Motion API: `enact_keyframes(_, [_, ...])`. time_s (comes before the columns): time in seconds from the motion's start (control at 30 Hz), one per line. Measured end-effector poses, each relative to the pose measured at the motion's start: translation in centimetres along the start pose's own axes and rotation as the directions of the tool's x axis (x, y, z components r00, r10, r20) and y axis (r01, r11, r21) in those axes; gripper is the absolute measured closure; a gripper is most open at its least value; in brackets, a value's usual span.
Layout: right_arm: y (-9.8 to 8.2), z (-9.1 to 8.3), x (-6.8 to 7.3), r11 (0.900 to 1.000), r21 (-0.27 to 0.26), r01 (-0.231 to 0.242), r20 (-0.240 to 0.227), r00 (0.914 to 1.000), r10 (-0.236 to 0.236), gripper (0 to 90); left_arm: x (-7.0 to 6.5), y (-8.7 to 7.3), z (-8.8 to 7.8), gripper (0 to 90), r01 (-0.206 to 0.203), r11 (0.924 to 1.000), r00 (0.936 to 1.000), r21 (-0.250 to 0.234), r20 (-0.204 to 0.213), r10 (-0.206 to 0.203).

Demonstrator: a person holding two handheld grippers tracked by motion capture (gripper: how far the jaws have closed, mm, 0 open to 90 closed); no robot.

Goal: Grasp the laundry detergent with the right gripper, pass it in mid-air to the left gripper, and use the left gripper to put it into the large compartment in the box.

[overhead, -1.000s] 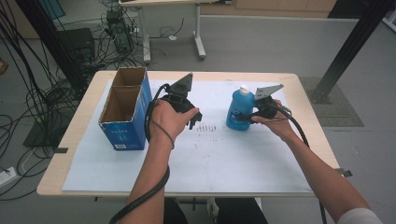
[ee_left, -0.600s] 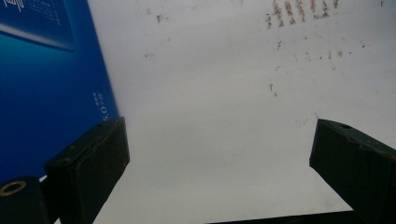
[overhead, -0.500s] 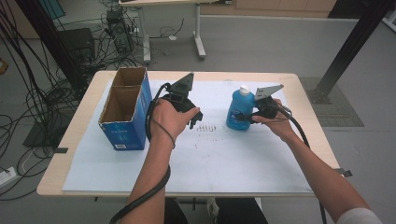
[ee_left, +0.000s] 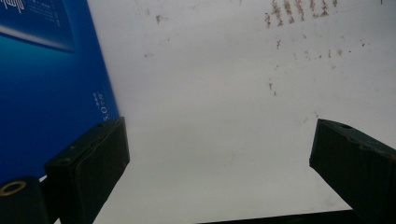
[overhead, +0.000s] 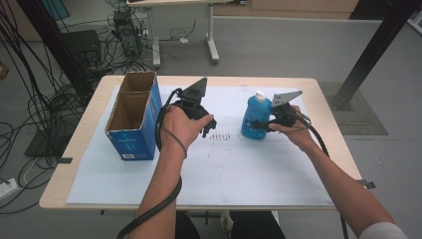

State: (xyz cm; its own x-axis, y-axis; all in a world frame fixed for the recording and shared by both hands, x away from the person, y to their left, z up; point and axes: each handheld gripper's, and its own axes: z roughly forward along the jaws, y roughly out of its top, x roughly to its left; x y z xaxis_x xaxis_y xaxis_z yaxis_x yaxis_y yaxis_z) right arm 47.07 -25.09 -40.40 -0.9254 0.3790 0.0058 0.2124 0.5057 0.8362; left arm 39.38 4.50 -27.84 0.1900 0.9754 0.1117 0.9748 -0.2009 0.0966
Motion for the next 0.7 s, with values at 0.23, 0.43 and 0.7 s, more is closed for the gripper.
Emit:
enact_keyframes(0.23, [0.01, 0.00, 0.04, 1.000, 0.000, 0.001, 0.004, 1.0000, -0.001, 42.4, -0.07, 0.02, -0.07, 5.2, -0.002, 1.0000, 1.0000, -0.002, 0.001, 0.002])
enact_keyframes(0.43, [0.00, 0.00, 0.05, 1.000, 0.000, 0.004, 0.004, 1.0000, -0.004, 42.4, -0.05, 0.01, -0.12, 5.2, -0.002, 1.0000, 1.0000, 0.000, -0.001, 0.002])
enact_keyframes(0.7, [0.02, 0.01, 0.06, 1.000, 0.001, 0.004, 0.005, 1.0000, -0.004, 42.4, -0.12, 0.09, -0.38, 5.2, -0.005, 1.0000, 1.0000, -0.004, -0.005, 0.005])
